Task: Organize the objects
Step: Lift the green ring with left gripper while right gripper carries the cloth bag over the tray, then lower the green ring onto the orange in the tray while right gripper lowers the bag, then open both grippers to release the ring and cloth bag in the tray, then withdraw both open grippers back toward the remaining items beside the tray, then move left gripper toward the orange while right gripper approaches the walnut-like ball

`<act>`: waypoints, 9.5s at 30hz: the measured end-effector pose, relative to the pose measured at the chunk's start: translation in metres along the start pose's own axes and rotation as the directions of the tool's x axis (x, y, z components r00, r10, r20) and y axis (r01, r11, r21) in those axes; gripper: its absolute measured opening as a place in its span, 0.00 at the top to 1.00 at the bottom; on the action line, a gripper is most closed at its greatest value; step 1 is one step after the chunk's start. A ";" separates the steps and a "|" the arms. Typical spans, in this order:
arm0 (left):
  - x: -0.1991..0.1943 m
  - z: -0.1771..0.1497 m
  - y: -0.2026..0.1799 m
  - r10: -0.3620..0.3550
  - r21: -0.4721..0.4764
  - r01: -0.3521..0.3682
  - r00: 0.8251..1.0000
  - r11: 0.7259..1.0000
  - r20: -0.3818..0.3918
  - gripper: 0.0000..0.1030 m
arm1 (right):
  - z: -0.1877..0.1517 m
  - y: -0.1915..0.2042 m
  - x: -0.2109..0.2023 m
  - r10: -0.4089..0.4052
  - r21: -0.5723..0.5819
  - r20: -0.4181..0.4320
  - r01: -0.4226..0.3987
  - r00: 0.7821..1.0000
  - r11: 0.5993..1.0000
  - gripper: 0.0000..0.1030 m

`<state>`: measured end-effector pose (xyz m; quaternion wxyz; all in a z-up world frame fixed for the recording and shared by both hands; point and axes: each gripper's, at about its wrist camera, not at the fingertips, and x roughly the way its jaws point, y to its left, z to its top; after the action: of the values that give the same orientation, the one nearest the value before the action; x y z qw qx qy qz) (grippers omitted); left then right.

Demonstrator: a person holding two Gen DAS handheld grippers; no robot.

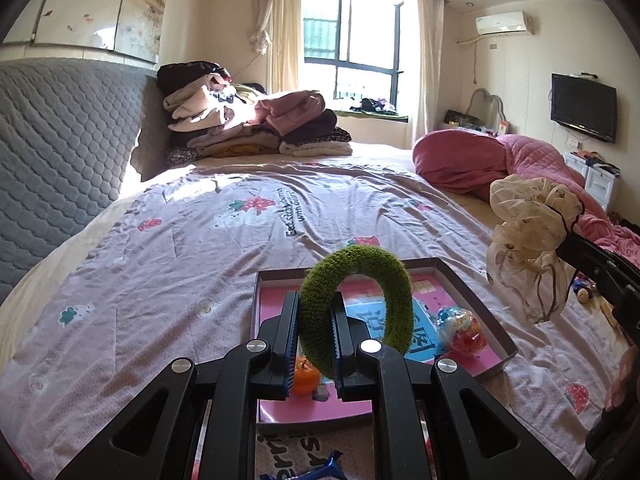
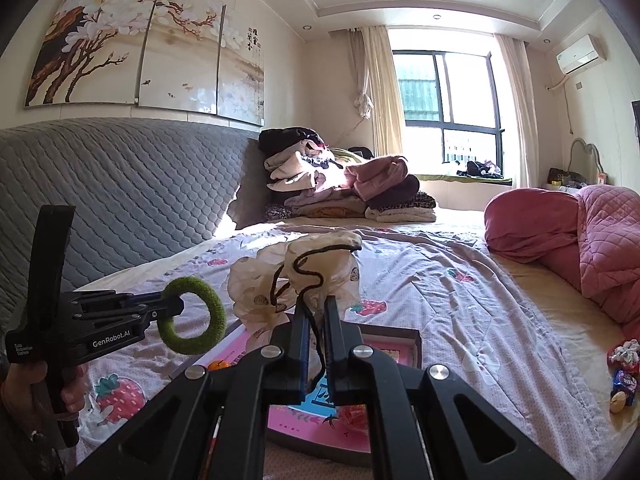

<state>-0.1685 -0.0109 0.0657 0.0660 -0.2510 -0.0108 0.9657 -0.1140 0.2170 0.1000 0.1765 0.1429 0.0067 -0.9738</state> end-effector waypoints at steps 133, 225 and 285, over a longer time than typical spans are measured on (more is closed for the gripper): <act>0.040 -0.002 0.023 -0.001 -0.117 -0.023 0.981 0.993 -0.194 0.30 | -0.037 0.005 0.076 -0.043 -0.008 -0.289 0.042 0.956 0.999 0.55; -0.076 -0.071 -0.034 0.022 -0.022 -0.026 0.987 0.999 -0.158 0.30 | -0.036 0.027 -0.049 -0.013 0.042 -0.152 0.019 0.988 0.999 0.48; -0.040 -0.137 -0.061 -0.033 0.060 0.058 0.931 0.996 -0.365 0.30 | -0.100 0.042 -0.026 0.029 0.020 -0.398 -0.023 0.917 1.000 0.48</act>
<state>-0.0600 0.0426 -0.0310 0.0980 -0.4223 0.0295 0.9006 -0.0483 0.1926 0.0128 0.1831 0.3395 0.0332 -0.9220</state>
